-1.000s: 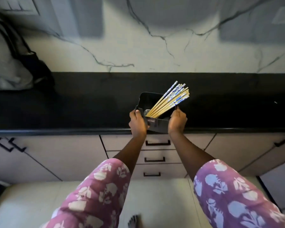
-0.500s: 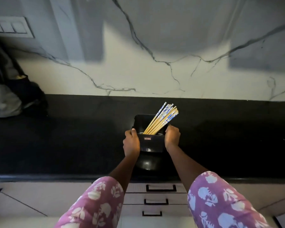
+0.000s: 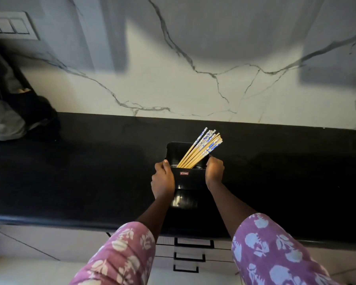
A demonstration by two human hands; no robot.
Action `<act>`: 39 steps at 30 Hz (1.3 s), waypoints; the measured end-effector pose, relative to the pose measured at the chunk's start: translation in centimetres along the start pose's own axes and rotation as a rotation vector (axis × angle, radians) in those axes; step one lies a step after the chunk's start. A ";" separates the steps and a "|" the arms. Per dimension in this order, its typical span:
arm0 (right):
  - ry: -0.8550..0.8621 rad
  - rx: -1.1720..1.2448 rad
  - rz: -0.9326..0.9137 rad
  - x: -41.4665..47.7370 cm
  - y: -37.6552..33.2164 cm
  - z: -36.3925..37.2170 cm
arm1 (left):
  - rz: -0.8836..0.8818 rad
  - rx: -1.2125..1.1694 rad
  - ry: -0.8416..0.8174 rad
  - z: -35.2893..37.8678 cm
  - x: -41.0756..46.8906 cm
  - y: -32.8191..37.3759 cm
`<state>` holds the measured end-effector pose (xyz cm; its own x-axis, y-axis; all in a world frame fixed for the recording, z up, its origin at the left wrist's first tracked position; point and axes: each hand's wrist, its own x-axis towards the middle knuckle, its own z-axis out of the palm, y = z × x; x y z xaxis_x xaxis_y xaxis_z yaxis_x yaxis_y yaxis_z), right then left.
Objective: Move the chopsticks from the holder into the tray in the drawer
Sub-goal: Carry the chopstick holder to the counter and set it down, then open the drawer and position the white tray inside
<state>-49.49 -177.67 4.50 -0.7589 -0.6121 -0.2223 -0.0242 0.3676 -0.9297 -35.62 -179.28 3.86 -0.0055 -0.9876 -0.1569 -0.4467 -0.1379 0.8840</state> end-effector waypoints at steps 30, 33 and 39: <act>-0.172 -0.755 -0.854 -18.2 18.8 -7.7 | 0.590 0.371 -0.037 0.8 -16.6 -15.0; -0.293 -0.886 -0.591 -17.6 21.7 -7.3 | 0.608 0.566 -0.152 2.4 -16.1 -17.3; -0.367 -1.162 -0.627 -13.2 24.6 -4.2 | 0.494 0.762 -0.382 6.9 -12.5 -20.3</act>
<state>-42.86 -157.58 -14.23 -0.2083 -0.9736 -0.0933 -0.9614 0.2214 -0.1632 -32.63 -163.57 -15.18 -0.5753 -0.8122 -0.0970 -0.7732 0.5012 0.3887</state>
